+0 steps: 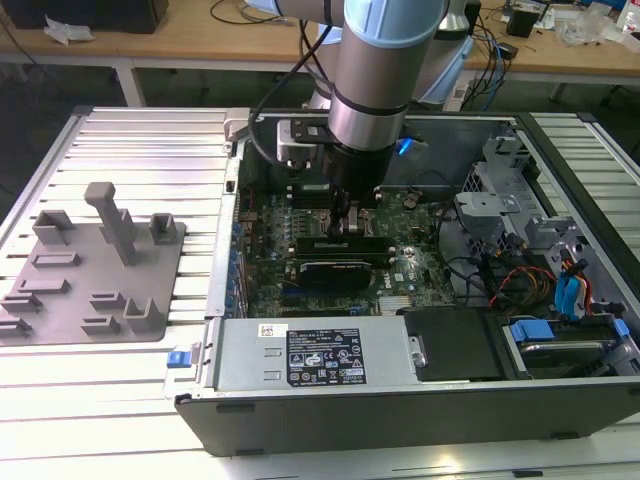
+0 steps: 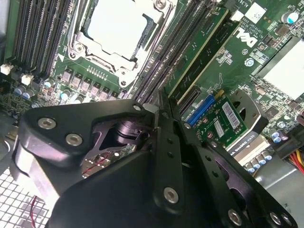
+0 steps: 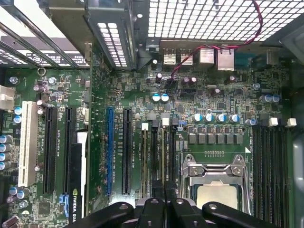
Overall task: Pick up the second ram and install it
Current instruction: 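Insert the second ram into the second slot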
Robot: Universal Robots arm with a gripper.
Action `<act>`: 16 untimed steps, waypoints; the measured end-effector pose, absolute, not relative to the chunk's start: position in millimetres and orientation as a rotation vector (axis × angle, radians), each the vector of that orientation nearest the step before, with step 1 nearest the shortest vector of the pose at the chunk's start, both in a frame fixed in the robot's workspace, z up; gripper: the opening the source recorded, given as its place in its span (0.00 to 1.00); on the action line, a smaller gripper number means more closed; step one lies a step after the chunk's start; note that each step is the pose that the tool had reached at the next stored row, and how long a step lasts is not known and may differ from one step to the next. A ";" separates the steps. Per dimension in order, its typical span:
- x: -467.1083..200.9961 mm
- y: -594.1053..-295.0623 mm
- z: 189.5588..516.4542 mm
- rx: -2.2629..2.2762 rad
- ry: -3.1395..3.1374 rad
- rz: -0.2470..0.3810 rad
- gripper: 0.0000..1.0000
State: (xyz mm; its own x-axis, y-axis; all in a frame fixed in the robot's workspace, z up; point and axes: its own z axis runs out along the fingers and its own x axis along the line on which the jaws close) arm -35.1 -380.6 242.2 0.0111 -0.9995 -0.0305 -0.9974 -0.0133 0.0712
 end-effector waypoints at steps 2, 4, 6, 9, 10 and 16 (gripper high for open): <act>-35.0 -380.5 242.1 2.213 -2.186 -0.112 0.09; -35.0 -379.9 241.6 2.213 -2.186 -0.112 0.09; -35.1 -379.6 240.9 2.213 -2.186 -0.112 0.09; -35.1 -379.7 239.9 2.213 -2.186 -0.112 0.09; -35.1 -379.7 239.7 2.213 -2.186 -0.112 0.09; -34.8 -379.4 239.3 2.213 -2.186 -0.112 0.09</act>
State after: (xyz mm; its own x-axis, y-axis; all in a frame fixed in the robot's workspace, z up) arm -34.8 -379.4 239.3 0.0108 -0.9995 -0.0308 -0.9974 -0.0130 0.0712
